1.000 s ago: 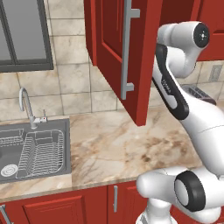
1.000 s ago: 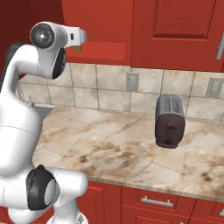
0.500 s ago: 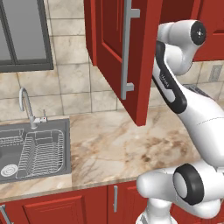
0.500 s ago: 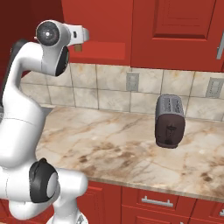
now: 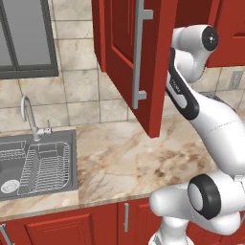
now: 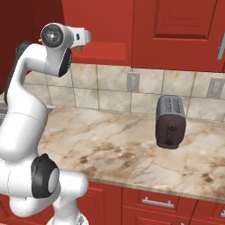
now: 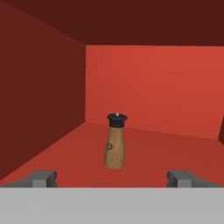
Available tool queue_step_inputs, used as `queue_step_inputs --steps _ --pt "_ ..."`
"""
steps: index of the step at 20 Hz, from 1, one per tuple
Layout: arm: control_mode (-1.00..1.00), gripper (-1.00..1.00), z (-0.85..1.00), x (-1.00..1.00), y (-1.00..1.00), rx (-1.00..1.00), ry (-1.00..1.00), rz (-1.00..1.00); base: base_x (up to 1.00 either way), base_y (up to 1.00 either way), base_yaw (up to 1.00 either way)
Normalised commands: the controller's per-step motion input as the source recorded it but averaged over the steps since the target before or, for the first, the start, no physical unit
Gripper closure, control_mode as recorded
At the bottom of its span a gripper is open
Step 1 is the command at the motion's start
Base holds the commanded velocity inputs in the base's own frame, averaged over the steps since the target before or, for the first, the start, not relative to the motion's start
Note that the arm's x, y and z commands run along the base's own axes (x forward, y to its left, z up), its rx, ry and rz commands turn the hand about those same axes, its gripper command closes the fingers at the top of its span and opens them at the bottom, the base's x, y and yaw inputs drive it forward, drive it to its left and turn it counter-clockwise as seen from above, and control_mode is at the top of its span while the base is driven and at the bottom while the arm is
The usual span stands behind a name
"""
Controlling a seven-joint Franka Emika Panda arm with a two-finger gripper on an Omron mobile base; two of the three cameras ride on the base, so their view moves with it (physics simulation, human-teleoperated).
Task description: Retrieve the shaker from the cabinet and place it next the steak on a plate on the dining table.
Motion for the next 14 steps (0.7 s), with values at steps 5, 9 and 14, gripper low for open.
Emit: queue_step_inputs --steps 5,9,14 --pt "-1.0 -1.0 -0.02 0.3 0.05 0.0 0.0 0.0 0.0 0.0 0.0" --pt "-1.0 -1.0 -0.07 0.31 0.04 0.0 0.0 0.0 0.0 0.0 0.0" --pt "-1.0 -1.0 0.0 0.28 0.03 0.0 0.0 0.0 0.0 0.0 0.0"
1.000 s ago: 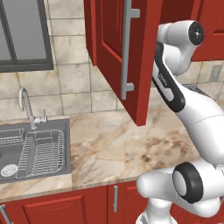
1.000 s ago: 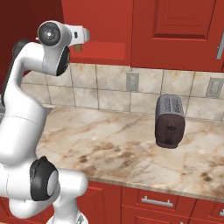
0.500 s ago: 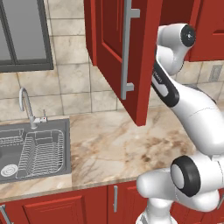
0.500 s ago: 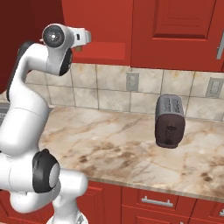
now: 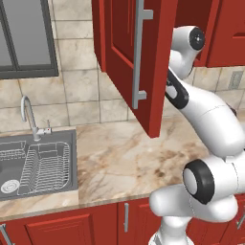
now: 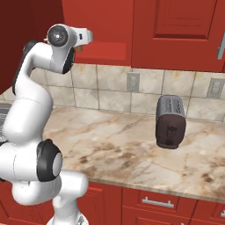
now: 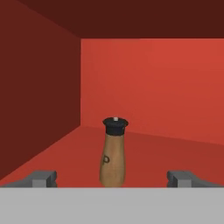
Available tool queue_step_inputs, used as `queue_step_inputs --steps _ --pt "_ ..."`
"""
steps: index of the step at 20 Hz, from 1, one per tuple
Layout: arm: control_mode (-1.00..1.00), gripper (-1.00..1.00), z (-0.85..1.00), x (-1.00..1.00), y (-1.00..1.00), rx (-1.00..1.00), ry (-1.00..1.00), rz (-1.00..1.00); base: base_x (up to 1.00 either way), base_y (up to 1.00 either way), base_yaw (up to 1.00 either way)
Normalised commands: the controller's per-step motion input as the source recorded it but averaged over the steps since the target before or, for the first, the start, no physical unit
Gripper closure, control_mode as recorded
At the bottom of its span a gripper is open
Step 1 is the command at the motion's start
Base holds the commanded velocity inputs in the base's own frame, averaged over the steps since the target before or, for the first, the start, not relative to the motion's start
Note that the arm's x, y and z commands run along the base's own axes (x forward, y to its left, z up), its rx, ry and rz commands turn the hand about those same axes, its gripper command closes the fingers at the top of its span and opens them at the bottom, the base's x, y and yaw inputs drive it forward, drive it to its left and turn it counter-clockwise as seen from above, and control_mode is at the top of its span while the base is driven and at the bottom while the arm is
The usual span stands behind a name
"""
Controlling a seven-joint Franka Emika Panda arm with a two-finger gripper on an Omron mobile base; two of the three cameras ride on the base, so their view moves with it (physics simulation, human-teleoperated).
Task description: Retrieve the shaker from the cabinet and place it next the steak on a plate on the dining table.
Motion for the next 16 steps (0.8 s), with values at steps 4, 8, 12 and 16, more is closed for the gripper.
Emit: queue_step_inputs --steps 4,8,12,16 --pt "-1.0 -1.0 0.0 0.25 0.02 0.0 0.0 0.01 0.0 0.0 0.0" --pt "-1.0 -1.0 0.0 0.22 0.0 0.0 0.0 0.0 0.0 0.0 0.0" --pt "-1.0 -1.0 0.0 0.23 0.04 0.0 0.0 0.0 0.0 0.0 0.0" --pt "-1.0 -1.0 -0.02 0.1 0.2 0.0 0.0 0.01 0.0 0.0 0.0"
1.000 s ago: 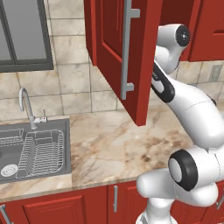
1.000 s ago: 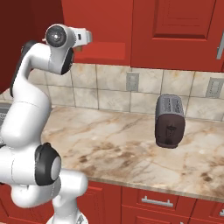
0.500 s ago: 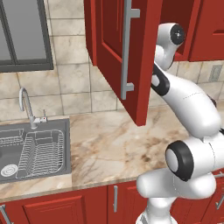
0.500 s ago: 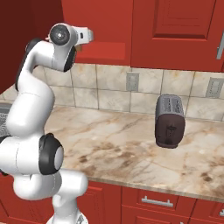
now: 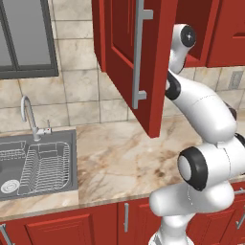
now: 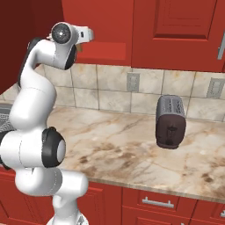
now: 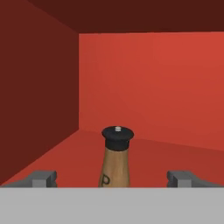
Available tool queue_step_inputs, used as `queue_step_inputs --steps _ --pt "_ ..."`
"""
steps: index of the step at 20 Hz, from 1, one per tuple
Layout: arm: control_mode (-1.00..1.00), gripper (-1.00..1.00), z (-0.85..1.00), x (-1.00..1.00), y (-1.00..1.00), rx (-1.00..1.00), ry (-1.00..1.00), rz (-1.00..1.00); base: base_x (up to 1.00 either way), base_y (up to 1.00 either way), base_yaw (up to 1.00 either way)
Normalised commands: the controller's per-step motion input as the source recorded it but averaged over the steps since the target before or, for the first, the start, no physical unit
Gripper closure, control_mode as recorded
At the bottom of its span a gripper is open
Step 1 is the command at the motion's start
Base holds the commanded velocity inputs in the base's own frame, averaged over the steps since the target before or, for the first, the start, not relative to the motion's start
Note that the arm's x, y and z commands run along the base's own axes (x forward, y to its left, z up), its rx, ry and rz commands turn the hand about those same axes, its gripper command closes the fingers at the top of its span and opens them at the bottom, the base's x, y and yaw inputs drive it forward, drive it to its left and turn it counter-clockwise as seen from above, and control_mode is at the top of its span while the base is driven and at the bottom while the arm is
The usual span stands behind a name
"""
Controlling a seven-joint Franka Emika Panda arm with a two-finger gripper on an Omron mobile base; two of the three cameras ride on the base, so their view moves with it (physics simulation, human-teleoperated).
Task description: Retrieve the shaker from the cabinet and place it next the steak on a plate on the dining table.
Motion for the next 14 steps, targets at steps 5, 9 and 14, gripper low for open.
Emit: queue_step_inputs --steps 5,9,14 --pt "-1.0 -1.0 -0.01 0.03 0.11 0.0 0.0 0.01 0.0 0.0 0.0" --pt "-1.0 -1.0 0.0 0.0 -0.09 0.02 0.0 0.02 0.0 0.0 0.0" --pt "-1.0 -1.0 0.0 0.01 -0.06 0.03 0.0 0.0 0.0 0.0 0.0"
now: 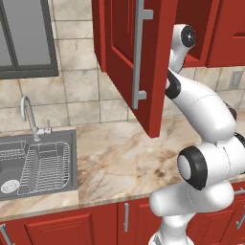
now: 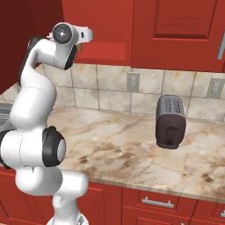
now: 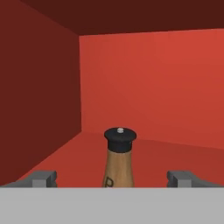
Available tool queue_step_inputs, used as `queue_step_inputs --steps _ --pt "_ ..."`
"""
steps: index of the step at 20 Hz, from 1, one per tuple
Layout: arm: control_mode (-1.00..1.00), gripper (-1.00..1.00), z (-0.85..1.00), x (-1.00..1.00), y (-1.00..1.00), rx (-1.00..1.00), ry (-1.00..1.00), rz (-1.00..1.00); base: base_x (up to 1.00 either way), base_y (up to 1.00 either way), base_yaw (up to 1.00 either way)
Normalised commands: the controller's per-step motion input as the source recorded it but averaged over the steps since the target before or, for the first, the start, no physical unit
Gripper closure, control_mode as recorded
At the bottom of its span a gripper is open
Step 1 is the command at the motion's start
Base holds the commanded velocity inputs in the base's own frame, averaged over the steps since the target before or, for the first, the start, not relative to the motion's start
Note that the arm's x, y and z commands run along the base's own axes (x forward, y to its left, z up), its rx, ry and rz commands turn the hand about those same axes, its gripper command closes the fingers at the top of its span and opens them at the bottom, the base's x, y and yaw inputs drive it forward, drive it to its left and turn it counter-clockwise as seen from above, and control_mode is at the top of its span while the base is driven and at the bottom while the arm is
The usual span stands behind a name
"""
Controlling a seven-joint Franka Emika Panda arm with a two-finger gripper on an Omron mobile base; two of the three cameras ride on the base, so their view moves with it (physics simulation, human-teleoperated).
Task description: Retrieve the shaker from the cabinet and place it next the steak on a plate on the dining table.
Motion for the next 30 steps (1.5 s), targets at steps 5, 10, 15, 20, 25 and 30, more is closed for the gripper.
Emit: queue_step_inputs --steps 5,10,15,20,25,30 --pt "-1.0 -1.0 0.0 0.23 0.09 0.0 0.0 0.0 0.0 0.0 0.0" --pt "-1.0 -1.0 0.0 0.23 0.01 0.0 0.0 0.0 0.0 0.0 0.0" --pt "-1.0 -1.0 -0.03 0.09 0.0 0.01 0.0 0.0 0.0 0.0 0.0" --pt "-1.0 -1.0 -0.12 0.21 0.0 0.0 0.0 0.0 0.0 0.0 0.0" --pt "-1.0 -1.0 -0.06 0.26 0.0 0.0 0.0 0.0 0.0 0.0 0.0" --pt "-1.0 1.0 -0.11 0.23 0.05 0.0 0.0 0.0 0.0 0.0 0.0"
